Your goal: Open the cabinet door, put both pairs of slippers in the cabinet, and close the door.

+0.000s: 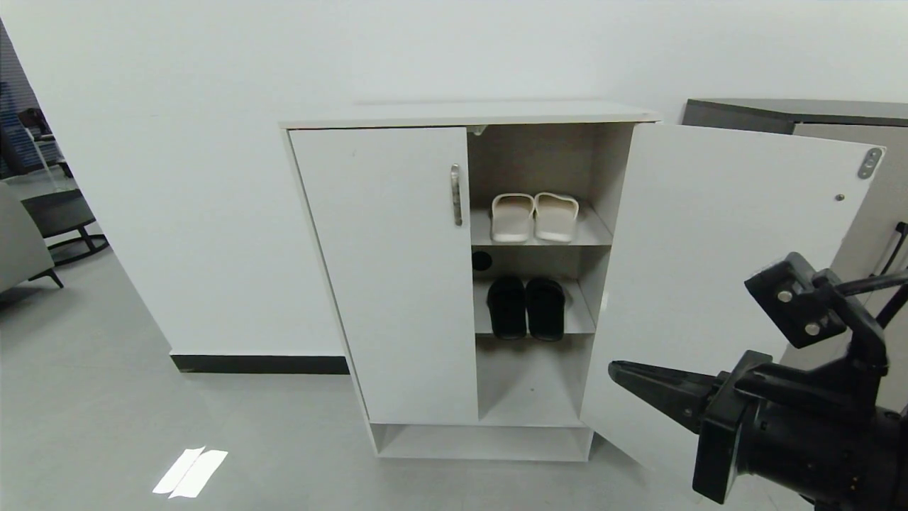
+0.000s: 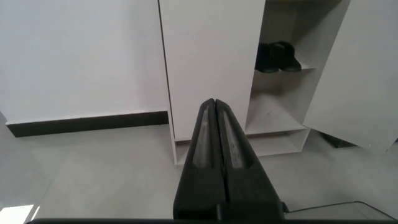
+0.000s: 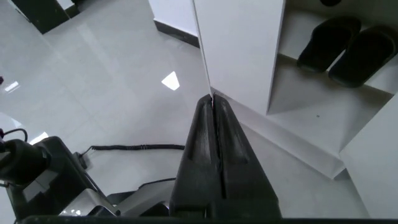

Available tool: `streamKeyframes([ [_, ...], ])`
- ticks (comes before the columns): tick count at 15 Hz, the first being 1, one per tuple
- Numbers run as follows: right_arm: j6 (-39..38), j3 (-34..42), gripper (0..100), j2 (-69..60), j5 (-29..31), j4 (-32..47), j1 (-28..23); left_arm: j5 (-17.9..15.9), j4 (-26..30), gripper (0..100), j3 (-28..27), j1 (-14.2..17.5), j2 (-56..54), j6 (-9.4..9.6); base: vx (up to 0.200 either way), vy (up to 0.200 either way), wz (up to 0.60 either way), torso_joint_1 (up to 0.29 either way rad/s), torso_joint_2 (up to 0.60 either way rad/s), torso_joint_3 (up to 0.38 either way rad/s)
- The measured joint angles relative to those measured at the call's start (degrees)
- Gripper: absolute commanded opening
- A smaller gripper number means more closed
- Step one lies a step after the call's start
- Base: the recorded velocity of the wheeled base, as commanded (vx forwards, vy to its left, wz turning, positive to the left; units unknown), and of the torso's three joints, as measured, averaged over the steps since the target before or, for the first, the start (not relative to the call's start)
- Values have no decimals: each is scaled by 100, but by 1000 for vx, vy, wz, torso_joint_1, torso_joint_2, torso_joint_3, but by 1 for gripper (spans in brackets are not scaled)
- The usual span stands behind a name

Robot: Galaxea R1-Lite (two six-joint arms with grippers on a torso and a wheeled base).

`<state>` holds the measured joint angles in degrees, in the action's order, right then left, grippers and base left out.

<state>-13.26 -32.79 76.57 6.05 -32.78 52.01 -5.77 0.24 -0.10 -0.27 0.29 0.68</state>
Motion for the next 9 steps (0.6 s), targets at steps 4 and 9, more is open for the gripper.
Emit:
streamKeyframes([
  [4, 0, 7, 0, 17, -93, 27, -7, -2, 2, 0, 2, 2, 0, 2, 0, 0, 0, 13, -54, -43],
  [9, -37, 13, 0, 249, -249, 10, -71, -4, 2, 0, 2, 2, 0, 2, 0, 0, 0, 121, -344, -282],
])
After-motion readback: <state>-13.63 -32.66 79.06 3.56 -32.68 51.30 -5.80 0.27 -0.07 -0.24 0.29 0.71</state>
